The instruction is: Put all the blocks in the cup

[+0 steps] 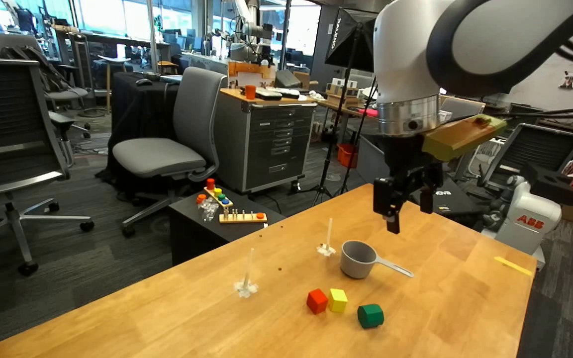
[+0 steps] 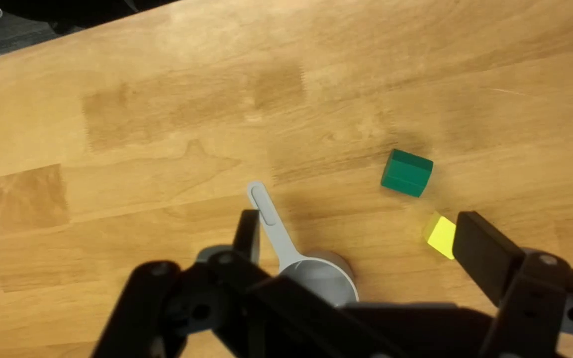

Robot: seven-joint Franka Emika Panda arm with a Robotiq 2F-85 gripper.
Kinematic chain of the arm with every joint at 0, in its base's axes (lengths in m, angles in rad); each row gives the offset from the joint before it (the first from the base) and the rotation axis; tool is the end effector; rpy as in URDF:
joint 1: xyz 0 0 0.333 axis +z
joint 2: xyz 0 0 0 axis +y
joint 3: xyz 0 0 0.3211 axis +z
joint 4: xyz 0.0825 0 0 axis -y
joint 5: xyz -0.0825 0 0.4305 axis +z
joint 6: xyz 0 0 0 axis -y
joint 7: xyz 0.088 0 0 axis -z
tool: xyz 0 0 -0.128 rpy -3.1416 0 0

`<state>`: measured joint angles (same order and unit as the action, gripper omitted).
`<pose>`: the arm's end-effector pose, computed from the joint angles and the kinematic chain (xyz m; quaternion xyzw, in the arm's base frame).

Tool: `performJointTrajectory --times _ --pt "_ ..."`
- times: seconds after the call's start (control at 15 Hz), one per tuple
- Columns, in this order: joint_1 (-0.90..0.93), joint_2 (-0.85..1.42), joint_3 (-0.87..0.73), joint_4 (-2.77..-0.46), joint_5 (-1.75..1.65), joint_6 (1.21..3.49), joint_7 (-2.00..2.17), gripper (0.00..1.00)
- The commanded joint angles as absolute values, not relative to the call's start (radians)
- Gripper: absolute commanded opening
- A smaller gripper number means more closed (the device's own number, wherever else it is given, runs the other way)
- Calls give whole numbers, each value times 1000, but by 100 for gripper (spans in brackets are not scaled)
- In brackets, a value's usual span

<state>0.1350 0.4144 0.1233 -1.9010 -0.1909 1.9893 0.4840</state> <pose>0.6043 0.1431 0.2154 0.9839 -0.0601 -0.1285 0.1085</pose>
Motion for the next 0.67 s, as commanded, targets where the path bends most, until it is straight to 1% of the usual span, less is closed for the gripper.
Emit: performJointTrajectory --times 0.0,0.6 --pt "200 549 80 -1747 -196 1963 490 100" --pt "360 755 49 -1526 -215 1919 519 100"
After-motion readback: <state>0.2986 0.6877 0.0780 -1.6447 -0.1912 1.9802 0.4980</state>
